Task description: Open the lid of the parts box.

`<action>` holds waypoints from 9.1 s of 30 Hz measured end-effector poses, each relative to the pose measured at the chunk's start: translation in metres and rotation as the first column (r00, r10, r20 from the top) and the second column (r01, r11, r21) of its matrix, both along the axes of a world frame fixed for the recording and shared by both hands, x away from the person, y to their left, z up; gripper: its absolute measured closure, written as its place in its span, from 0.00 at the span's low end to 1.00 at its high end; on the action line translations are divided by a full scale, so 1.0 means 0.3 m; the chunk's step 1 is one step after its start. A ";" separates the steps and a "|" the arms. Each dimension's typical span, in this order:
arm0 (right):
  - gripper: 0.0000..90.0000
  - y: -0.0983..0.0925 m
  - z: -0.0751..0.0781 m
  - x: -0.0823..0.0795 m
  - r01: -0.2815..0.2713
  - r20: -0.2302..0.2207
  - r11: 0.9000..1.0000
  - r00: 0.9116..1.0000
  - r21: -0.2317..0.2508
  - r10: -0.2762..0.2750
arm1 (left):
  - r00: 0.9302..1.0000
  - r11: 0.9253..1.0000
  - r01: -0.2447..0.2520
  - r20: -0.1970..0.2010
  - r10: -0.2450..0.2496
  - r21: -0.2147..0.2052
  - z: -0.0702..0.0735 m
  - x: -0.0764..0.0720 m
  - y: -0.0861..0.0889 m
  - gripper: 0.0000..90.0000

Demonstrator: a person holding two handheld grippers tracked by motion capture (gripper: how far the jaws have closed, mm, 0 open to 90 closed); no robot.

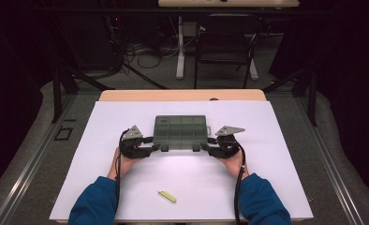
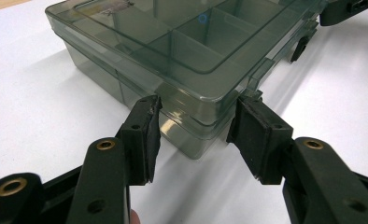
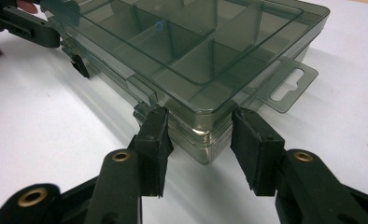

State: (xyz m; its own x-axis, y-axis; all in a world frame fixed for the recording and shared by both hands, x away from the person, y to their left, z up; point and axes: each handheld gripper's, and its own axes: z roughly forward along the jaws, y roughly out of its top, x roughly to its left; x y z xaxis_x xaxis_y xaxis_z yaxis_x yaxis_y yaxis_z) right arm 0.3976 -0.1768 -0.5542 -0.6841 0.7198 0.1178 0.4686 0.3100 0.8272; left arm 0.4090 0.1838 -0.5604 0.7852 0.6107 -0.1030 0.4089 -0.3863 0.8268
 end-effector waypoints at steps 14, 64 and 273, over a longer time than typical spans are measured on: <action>0.64 0.000 0.009 -0.004 -0.009 0.021 1.000 1.000 -0.004 0.009 | 0.999 0.998 -0.025 0.043 0.023 0.051 0.019 -0.013 -0.019 0.26; 0.60 -0.012 0.047 -0.023 0.024 0.115 0.999 0.993 -0.035 -0.020 | 0.964 0.995 -0.086 0.254 0.073 0.043 0.045 -0.054 -0.036 0.53; 0.32 0.035 0.112 0.204 0.070 -0.045 0.992 0.996 -0.106 -0.075 | 0.968 0.953 -0.252 0.035 0.250 0.170 0.105 0.226 -0.012 0.19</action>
State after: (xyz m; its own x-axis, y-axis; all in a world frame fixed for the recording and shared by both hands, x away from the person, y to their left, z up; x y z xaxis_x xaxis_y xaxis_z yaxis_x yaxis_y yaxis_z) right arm 0.4587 -0.1662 -0.5206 -0.6252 0.7772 0.0715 0.5319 0.3573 0.7678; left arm 0.4769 0.1801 -0.5288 0.6048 0.7958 0.0299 0.5003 -0.4089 0.7632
